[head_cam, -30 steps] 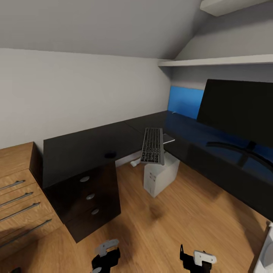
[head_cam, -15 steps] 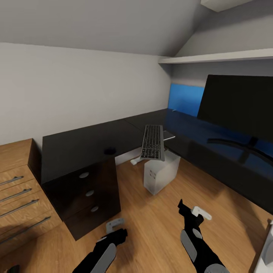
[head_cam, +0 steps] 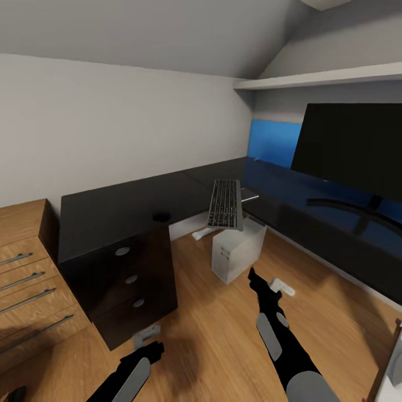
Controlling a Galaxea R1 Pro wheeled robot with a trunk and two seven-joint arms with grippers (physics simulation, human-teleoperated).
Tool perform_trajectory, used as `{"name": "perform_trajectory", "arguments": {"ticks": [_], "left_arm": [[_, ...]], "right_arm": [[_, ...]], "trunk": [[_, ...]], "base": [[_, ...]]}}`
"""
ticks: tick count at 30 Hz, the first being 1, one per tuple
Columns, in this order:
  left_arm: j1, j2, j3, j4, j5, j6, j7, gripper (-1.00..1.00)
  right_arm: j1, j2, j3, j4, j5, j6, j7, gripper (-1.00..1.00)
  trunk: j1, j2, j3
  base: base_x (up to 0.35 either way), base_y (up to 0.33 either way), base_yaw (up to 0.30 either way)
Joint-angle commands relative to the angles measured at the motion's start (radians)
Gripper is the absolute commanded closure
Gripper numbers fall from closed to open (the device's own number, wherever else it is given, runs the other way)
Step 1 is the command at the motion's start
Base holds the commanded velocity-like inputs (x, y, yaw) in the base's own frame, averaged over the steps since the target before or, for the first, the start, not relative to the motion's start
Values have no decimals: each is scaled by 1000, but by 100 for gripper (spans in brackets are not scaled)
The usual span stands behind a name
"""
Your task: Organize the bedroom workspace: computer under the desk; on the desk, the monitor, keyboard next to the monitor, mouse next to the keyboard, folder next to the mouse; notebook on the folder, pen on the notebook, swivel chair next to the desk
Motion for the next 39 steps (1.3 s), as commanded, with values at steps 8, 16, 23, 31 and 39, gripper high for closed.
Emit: {"name": "perform_trajectory", "arguments": {"ticks": [8,16,23,31,39], "left_arm": [[-1,13,4,-19,6,1,10,-100],[0,4,-3,-14,3,-9,6,-100],[-1,23,-240,-53,-9,-339,9,-100],[13,110,-318,-189,9,-410,9,-100],[15,113,-322,-193,25,-393,10,-100]], "right_arm": [[2,17,-5,-257,-281,422,351,-100],[20,-54,-4,-336,-361,535,480,-100],[49,-76,-3,-362,-360,561,552,-100],[116,-72,-2,-459,-361,564,594,-100],[159,-72,26,-517,-365,564,591,-100]], "trunk": [[31,-57,-26],[42,-78,-36],[42,-78,-36],[42,-78,-36],[42,-78,-36]], "base": [[0,0,0],[0,0,0],[0,0,0],[0,0,0],[0,0,0]]}}
